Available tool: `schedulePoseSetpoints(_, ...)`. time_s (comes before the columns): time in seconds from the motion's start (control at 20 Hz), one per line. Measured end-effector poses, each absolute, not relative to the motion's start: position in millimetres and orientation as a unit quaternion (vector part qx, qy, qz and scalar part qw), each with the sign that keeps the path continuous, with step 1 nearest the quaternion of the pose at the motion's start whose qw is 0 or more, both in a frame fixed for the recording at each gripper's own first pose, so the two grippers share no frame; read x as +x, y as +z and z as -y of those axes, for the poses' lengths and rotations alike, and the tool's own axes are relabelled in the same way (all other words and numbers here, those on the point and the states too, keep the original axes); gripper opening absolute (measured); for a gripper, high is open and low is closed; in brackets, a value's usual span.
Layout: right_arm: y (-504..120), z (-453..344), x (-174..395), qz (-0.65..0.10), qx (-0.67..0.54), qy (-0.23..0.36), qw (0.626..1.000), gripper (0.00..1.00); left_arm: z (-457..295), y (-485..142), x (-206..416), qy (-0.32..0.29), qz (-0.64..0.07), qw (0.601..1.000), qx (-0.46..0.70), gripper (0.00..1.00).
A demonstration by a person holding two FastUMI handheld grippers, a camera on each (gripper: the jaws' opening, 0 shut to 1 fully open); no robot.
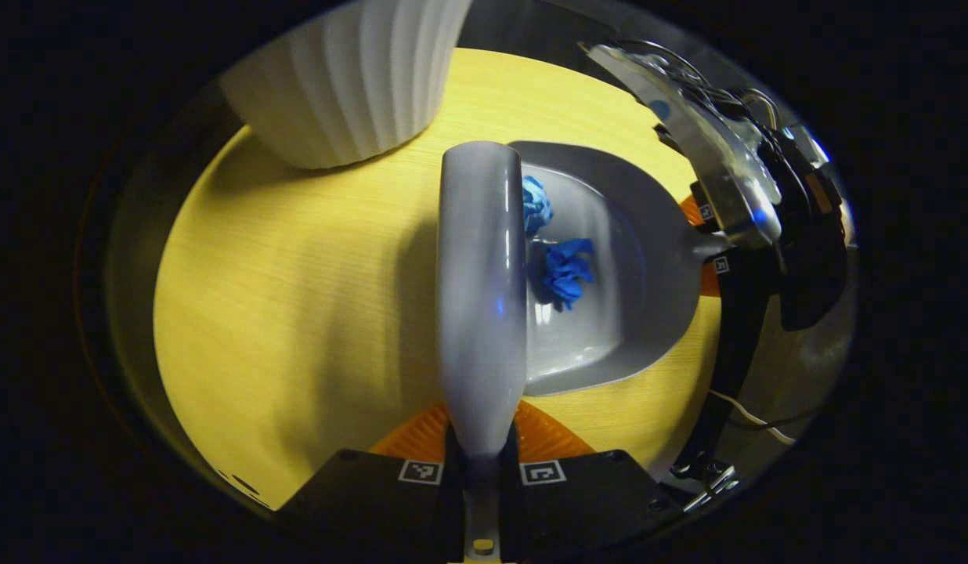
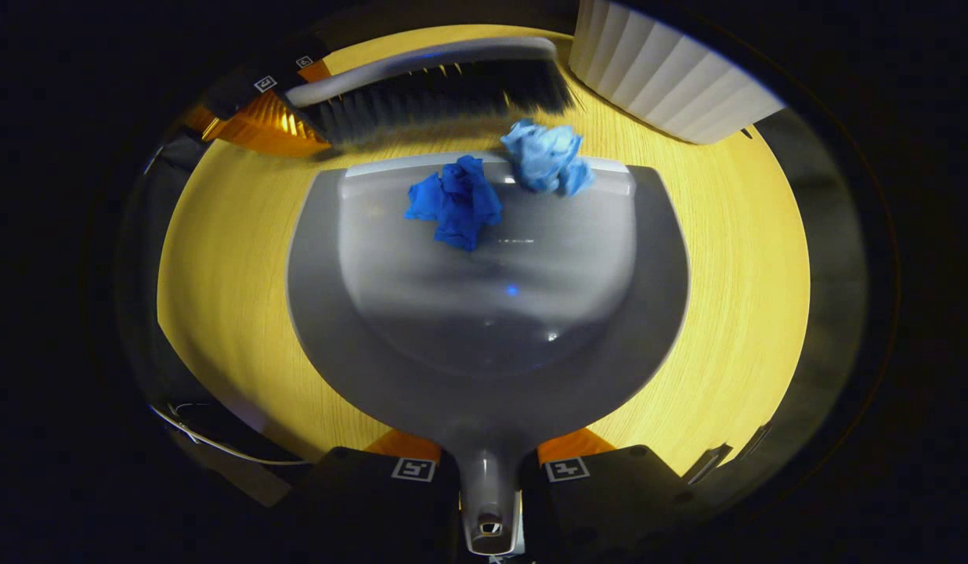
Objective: Pick up the small broom and dustpan from the desktop, sweep the trash into the dustpan with the broom, and then empty the trash into the garbage bin.
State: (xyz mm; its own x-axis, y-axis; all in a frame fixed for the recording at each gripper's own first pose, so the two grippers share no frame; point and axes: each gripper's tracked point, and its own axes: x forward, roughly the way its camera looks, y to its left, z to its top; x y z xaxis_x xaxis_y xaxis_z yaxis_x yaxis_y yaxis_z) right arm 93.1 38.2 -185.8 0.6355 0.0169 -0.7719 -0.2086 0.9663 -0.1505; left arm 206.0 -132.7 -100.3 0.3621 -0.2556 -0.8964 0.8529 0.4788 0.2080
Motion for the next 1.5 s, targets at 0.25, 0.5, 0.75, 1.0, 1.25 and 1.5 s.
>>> schedulePoseSetpoints(0.25, -186, -36, 96, -0.403, -0.125, 0.056, 0.905, 0.35, 86, -110, 208, -0.303, -0.436, 0.795, 0.293, 0.21)
schedulePoseSetpoints(0.5, -189, -33, 103, -0.403, -0.134, 0.058, 0.903, 0.35, 79, -122, 223, -0.271, -0.455, 0.804, 0.269, 0.21)
schedulePoseSetpoints(0.75, -189, -33, 101, -0.421, -0.135, 0.062, 0.895, 0.35, 114, -125, 226, -0.307, -0.480, 0.763, 0.306, 0.21)
schedulePoseSetpoints(1.0, -189, -33, 102, -0.415, -0.135, 0.064, 0.897, 0.35, 143, -122, 202, -0.402, -0.481, 0.690, 0.362, 0.21)
schedulePoseSetpoints(1.25, -187, -33, 103, -0.401, -0.134, 0.067, 0.904, 0.35, 132, -116, 212, -0.359, -0.469, 0.722, 0.362, 0.21)
schedulePoseSetpoints(1.5, -188, -34, 104, -0.388, -0.088, 0.059, 0.916, 0.35, 84, -125, 206, -0.263, -0.467, 0.794, 0.285, 0.21)
